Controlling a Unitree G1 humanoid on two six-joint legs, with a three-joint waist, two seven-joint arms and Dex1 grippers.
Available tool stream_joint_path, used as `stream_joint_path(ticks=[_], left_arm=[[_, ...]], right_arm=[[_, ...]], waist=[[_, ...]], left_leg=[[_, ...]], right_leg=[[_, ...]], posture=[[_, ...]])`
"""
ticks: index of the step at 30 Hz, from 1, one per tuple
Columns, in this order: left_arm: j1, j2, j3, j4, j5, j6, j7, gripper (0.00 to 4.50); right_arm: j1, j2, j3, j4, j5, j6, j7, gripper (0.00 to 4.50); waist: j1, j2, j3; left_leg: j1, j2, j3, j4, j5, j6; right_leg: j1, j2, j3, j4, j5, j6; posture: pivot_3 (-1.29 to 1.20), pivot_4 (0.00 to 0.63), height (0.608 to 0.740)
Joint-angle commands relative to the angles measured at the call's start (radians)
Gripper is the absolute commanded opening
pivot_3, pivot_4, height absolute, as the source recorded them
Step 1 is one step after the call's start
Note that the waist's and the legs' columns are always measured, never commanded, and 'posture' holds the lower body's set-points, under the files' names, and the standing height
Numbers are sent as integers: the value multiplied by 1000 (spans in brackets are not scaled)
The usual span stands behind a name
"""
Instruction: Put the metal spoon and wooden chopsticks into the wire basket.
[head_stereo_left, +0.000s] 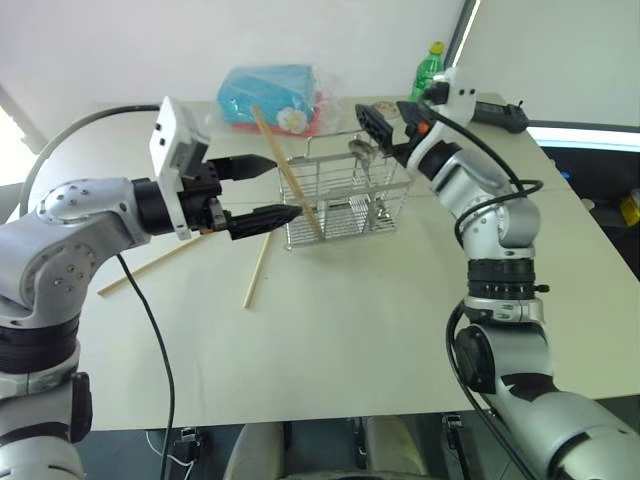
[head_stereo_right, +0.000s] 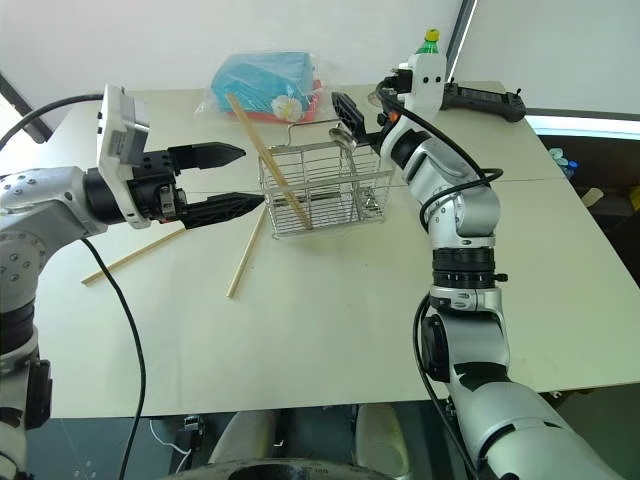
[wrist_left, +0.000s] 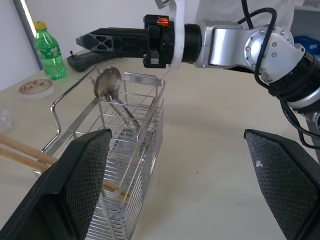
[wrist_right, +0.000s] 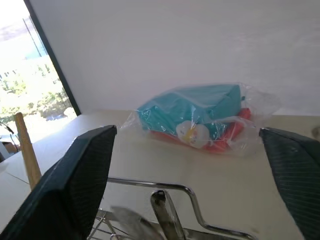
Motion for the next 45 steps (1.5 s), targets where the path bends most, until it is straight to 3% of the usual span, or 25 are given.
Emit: stream_joint_path(ticks=[1,7,13,19,23,27,38,45], left_arm=[[-28,7,30,4,0,-18,-7,4500],[-35,18,15,57,44,-49,-40,4500],[-23,104,16,158,125,-97,-140,4500],[-34,180,-45,365,280,-234,-284,4500],[-111,165,-178,601,453,-352,-359,4500],[-183,96,-260,792,595,-428,-326,4500],[-388,9,-341,1300,831,-766,-416,4500],[-427,-18,-349,1515,929,-885,-395,4500]], right_arm=[[-6,-34,-39,-81,28,13,-14,4452],[14,-181,-79,-195,85,127,31,4452],[114,-494,-142,-414,290,335,285,4452],[271,-670,-267,-581,486,464,406,4452],[424,-682,-339,-740,619,516,381,4452],[525,-648,-375,-820,693,515,271,4452],[761,-604,-460,-936,937,463,-13,4452],[874,-650,-493,-973,1058,379,-123,4452]], waist=[[0,0,0],[4,0,0],[3,0,0],[2,0,0],[8,-1,0],[10,-2,-1],[17,-5,0],[26,-5,0]], left_leg=[[0,0,0,0,0,0],[0,0,0,0,0,0],[-1,0,1,-1,-1,1],[1,1,2,-2,-1,1],[1,2,3,-1,-1,2],[-1,2,3,3,-1,2],[-2,2,2,3,-1,2],[-2,5,3,4,-1,2]], right_leg=[[0,0,0,0,0,0],[0,0,0,0,0,0],[0,0,0,-3,0,0],[1,0,0,-4,-2,-3],[2,0,0,-5,-3,-4],[3,-1,0,-6,-3,-4],[2,-1,-1,-6,-2,-4],[3,-1,-1,-6,-2,-3]], posture=[[0,150,720],[0,150,720],[0,150,720],[0,150,720],[0,150,720],[0,150,720],[0,150,720],[0,150,720]])
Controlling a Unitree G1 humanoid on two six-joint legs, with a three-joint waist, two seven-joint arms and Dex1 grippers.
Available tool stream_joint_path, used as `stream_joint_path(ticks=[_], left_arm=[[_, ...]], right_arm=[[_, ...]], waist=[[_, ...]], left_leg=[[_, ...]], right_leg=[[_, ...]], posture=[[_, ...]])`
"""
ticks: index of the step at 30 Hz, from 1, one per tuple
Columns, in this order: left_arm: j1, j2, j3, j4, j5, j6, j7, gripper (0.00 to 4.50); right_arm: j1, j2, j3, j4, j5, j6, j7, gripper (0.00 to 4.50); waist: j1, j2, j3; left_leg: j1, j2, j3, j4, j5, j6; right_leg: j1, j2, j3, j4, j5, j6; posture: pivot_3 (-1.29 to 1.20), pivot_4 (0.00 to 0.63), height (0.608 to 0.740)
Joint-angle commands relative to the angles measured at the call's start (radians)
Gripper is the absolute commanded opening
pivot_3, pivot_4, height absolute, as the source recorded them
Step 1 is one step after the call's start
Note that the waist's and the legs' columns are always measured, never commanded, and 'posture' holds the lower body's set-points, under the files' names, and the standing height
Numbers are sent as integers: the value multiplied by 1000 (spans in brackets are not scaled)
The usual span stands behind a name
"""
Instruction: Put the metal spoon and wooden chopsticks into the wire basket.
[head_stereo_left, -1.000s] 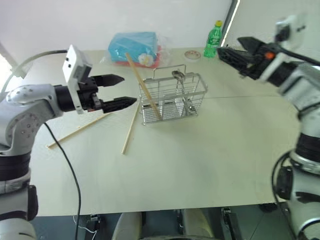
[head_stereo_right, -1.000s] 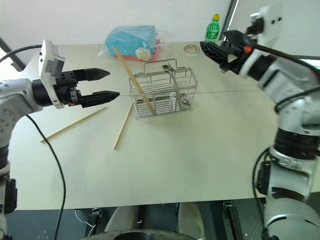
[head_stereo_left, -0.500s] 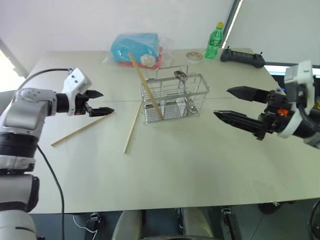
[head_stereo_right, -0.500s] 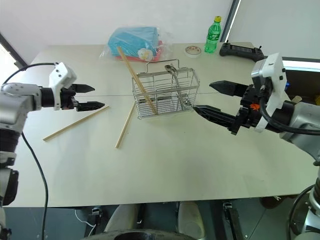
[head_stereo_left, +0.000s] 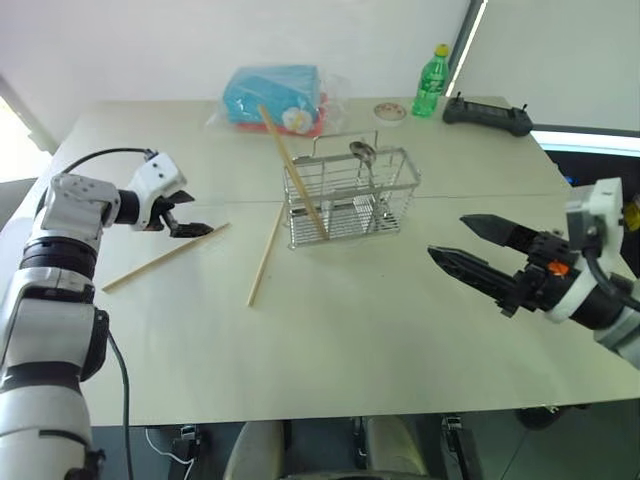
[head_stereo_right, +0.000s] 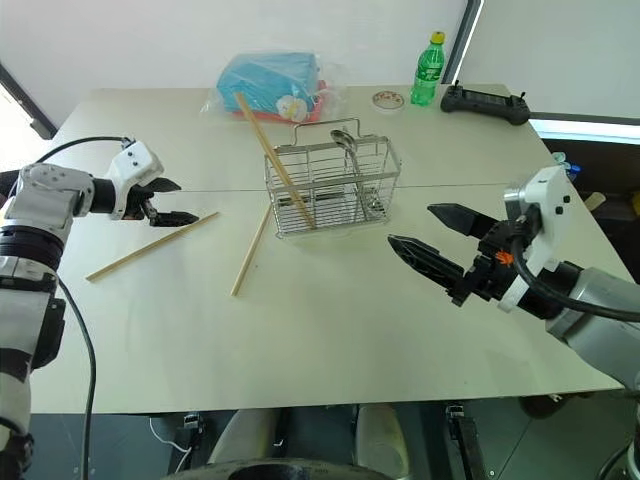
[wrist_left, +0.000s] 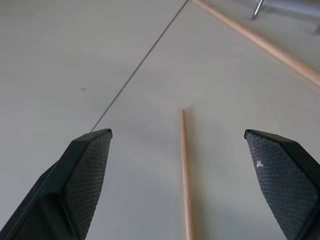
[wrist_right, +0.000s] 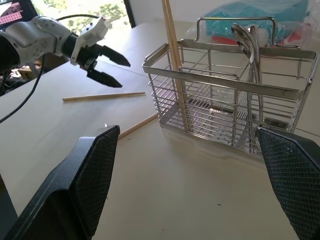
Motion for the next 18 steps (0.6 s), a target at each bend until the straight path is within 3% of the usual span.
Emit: stream_joint_path(ticks=[1,14,15,17,18], left_arm=[[-22,-6,3,59,47,-53,9,4500],[-20,-93,-9,187,165,-72,80,4500],[-23,-100,-8,192,167,-69,86,3936],[-29,-109,2,199,165,-66,84,3359],[-31,-111,4,200,167,-65,82,2759]], right_arm=[[15,-44,-49,-23,79,-62,-49,4452],[97,-112,-38,-31,155,-165,-110,4452],[103,-113,-38,-31,153,-170,-111,4500],[111,-117,-38,-29,152,-180,-113,4500],[115,-119,-40,-28,153,-183,-113,4500]], waist=[[4,0,0],[11,0,-3],[12,0,-3],[15,0,-3],[17,0,-3]], left_leg=[[0,2,0,1,0,0],[1,6,2,3,0,0],[2,8,3,4,0,0],[2,10,6,5,0,0],[2,10,6,5,0,0]], right_leg=[[0,0,0,0,0,0],[4,0,-2,0,0,0],[6,0,-3,0,0,-1],[7,0,-3,0,0,-1],[7,0,-4,0,0,-1]], posture=[[0,150,720],[0,150,720],[0,150,720],[0,150,720],[0,150,720]])
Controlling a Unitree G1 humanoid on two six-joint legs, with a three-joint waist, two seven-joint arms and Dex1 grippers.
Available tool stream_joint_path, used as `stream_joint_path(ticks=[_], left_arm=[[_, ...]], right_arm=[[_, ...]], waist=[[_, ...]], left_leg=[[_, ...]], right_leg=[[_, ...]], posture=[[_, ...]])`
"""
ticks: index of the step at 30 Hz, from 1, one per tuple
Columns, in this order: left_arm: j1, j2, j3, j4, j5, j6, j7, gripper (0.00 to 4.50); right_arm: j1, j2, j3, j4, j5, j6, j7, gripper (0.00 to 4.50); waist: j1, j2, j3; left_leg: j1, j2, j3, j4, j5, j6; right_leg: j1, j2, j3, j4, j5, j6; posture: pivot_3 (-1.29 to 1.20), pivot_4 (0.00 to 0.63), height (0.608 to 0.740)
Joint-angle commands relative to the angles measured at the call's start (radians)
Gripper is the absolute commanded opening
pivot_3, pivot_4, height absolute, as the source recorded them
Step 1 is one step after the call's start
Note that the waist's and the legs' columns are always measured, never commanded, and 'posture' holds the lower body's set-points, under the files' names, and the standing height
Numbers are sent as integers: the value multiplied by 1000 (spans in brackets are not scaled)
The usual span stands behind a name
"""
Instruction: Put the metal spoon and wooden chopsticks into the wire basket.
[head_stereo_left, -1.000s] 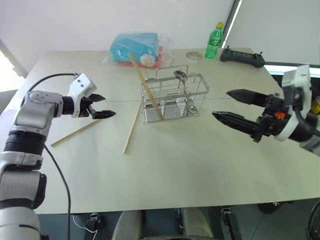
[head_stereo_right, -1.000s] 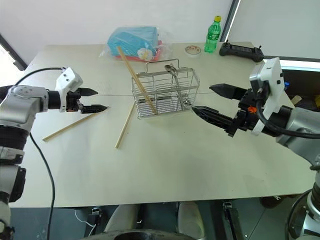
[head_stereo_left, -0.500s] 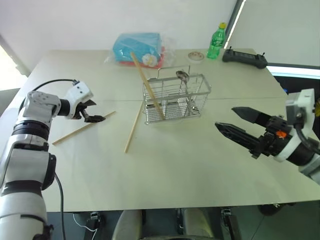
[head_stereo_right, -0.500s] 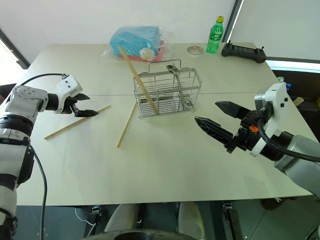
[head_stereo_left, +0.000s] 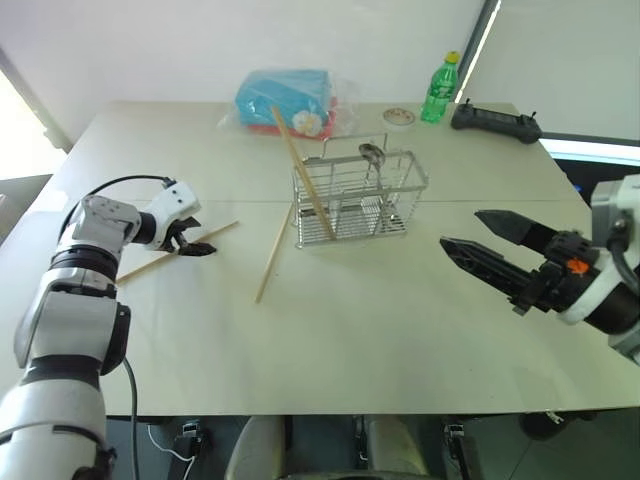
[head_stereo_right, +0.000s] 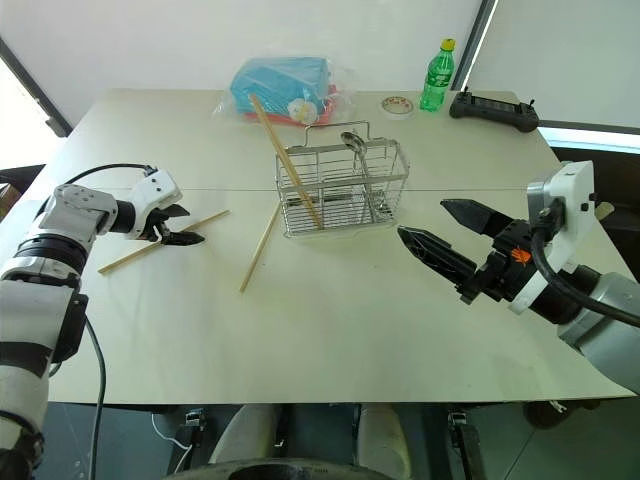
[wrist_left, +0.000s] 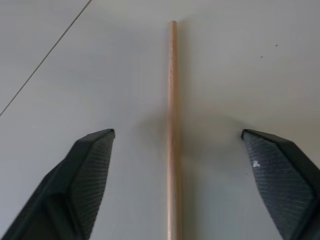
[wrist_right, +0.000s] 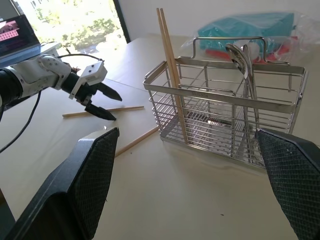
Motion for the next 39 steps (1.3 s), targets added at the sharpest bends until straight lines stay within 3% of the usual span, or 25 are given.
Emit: stream_joint_path(ticks=[1,5,6,12,19,23,30,34,39], left_arm=[[-6,-14,4,21,23,11,20,2222],[-11,-20,14,24,22,21,15,254],[-11,-20,15,24,24,21,15,120],[-22,-26,40,27,16,43,32,120],[-161,-66,295,-74,-227,200,83,120],[-194,-114,441,-293,-386,352,198,120],[-120,-245,598,-794,-593,505,475,120],[-103,-310,605,-978,-658,546,588,120],[-123,-400,607,-1054,-733,569,699,120]], right_arm=[[3,-18,-21,-16,18,-40,-5,4500],[24,-23,-33,-21,22,-53,-5,4500],[29,-24,-35,-22,23,-56,-5,4500],[52,-28,-43,-25,23,-71,-1,4500],[73,-20,-44,-37,10,-90,-4,4500],[81,-15,-32,-44,8,-106,-10,4500],[84,-11,-13,-38,-2,-122,-9,4500],[74,-16,0,-27,-9,-128,-5,4500],[65,-19,2,-12,-11,-131,-7,4500]], waist=[[4,0,0],[14,0,0],[16,0,0],[17,0,0],[20,-5,3],[16,-6,3],[11,-5,2],[15,-5,3],[18,-5,2]], left_leg=[[0,0,0,0,0,0],[0,1,0,0,0,0],[0,2,0,0,0,0],[-1,1,2,-1,0,0],[-3,1,0,0,0,0],[-7,1,0,0,0,0],[-3,0,2,-1,-2,4],[-2,1,1,-1,-2,4],[-1,0,1,3,-2,3]], right_leg=[[0,0,0,0,0,0],[-1,0,0,0,1,-2],[-1,0,0,0,1,-2],[-2,0,-1,0,1,-2],[-3,0,-2,-1,1,-2],[-5,0,-3,-2,2,-1],[-4,2,-2,0,3,4],[-3,5,-2,0,3,4],[2,5,-1,-1,1,0]], posture=[[0,150,720],[0,150,720],[0,150,720],[0,150,720],[0,150,720],[0,150,720],[0,150,720],[0,150,720],[0,150,720]])
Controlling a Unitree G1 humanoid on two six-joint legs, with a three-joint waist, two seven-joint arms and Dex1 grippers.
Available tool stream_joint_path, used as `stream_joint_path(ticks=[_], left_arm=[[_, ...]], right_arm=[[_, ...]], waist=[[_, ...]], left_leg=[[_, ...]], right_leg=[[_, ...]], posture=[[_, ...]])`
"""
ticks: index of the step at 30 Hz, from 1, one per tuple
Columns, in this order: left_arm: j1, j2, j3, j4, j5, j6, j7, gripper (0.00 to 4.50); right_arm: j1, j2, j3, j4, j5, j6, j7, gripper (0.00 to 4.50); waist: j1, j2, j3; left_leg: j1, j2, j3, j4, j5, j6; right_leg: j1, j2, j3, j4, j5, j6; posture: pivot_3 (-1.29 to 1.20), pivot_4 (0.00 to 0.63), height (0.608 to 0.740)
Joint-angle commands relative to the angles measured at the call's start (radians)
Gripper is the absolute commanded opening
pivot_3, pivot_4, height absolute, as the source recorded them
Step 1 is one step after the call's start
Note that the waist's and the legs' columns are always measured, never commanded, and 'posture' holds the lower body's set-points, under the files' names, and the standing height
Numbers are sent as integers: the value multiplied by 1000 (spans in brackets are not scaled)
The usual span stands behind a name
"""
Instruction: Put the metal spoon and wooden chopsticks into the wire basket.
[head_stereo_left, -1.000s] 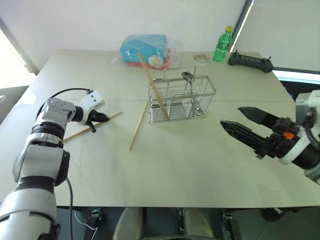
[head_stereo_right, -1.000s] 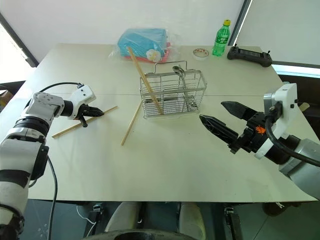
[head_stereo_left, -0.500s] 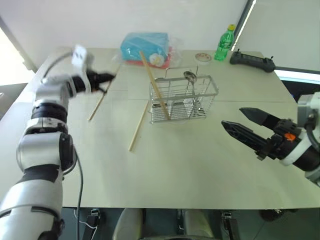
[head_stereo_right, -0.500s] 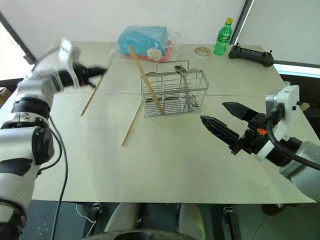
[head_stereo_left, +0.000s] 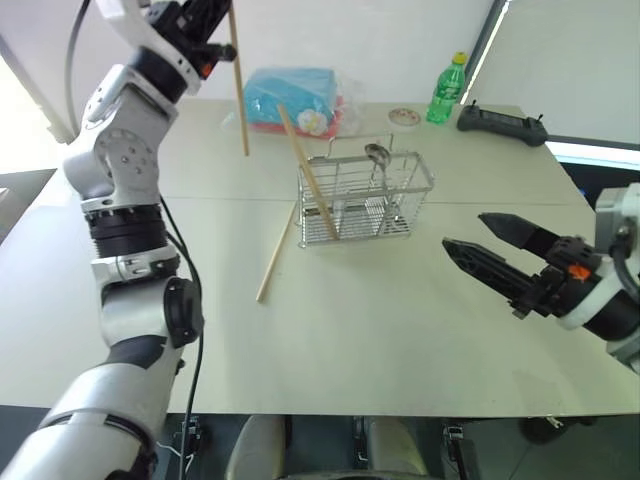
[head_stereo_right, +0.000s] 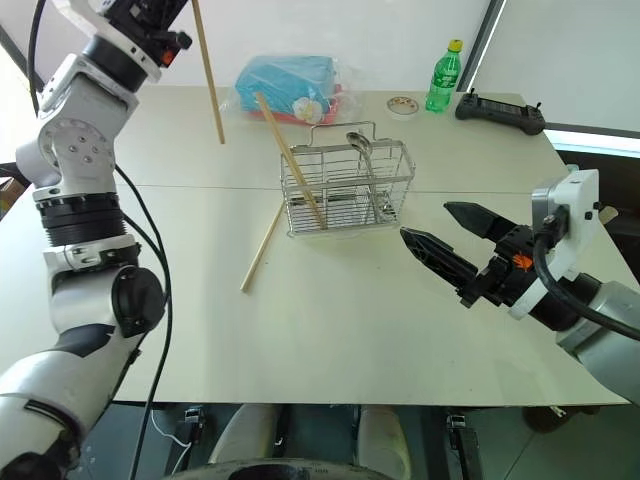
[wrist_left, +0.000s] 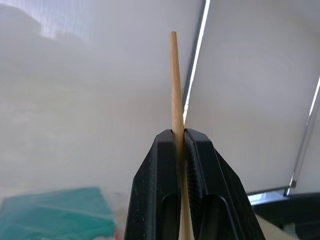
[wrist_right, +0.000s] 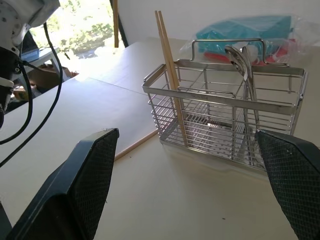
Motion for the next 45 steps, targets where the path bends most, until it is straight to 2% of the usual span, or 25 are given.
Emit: stream_joint_path(ticks=[1,8,17,22,27,31,36,37,41,45], left_arm=[[-30,-50,-7,-63,-43,-13,69,120],[20,-155,-137,-41,38,-173,43,120],[7,-259,-202,180,101,-365,14,120],[134,-335,-297,138,156,-419,-6,120],[200,-346,-320,77,175,-433,15,120],[210,-336,-308,54,156,-410,20,1508],[190,-311,-289,22,131,-379,32,4175],[187,-306,-285,13,124,-369,38,4488],[184,-282,-279,-26,117,-349,41,4488],[133,-179,-231,-90,77,-240,58,4488]], right_arm=[[-14,-5,-10,-3,2,-27,-5,4500],[1,2,-22,-30,30,-39,-39,4500],[27,17,-22,-63,63,-76,-104,4500],[51,18,-37,-65,71,-90,-125,4500],[53,15,-41,-65,87,-108,-147,4500],[65,11,-46,-63,85,-109,-144,4500],[54,2,-37,-48,87,-113,-139,4500],[51,2,-35,-45,86,-113,-138,4500],[41,2,-25,-36,81,-112,-134,4500],[18,0,-4,-34,75,-110,-139,4500]], waist=[[0,0,0],[1,0,0],[0,0,0],[2,1,0],[0,1,0],[1,1,-1],[1,1,-1],[1,1,-1],[1,1,-1],[-3,1,0]], left_leg=[[0,0,0,0,0,0],[-1,-1,1,-1,0,0],[-1,-1,1,-1,0,0],[-2,-1,1,-2,0,1],[-2,-1,1,-2,0,1],[-1,0,0,-1,0,1],[-1,-1,1,0,0,1],[-1,-1,1,-1,0,1],[-1,-1,0,-1,0,1],[-1,0,1,-1,0,1]], right_leg=[[0,0,1,0,0,0],[-1,0,1,-1,0,0],[-1,1,1,-2,0,-1],[0,0,2,-4,0,-1],[-2,1,2,-3,0,-1],[0,2,2,-3,0,-1],[0,2,2,-3,0,-1],[0,2,2,-3,0,-1],[-1,2,2,-3,0,-1],[-1,2,2,-3,0,-1]], posture=[[0,150,720],[0,150,720],[0,150,720],[0,150,720],[0,150,720],[0,150,720],[0,150,720],[0,150,720],[0,150,720],[0,150,720]])
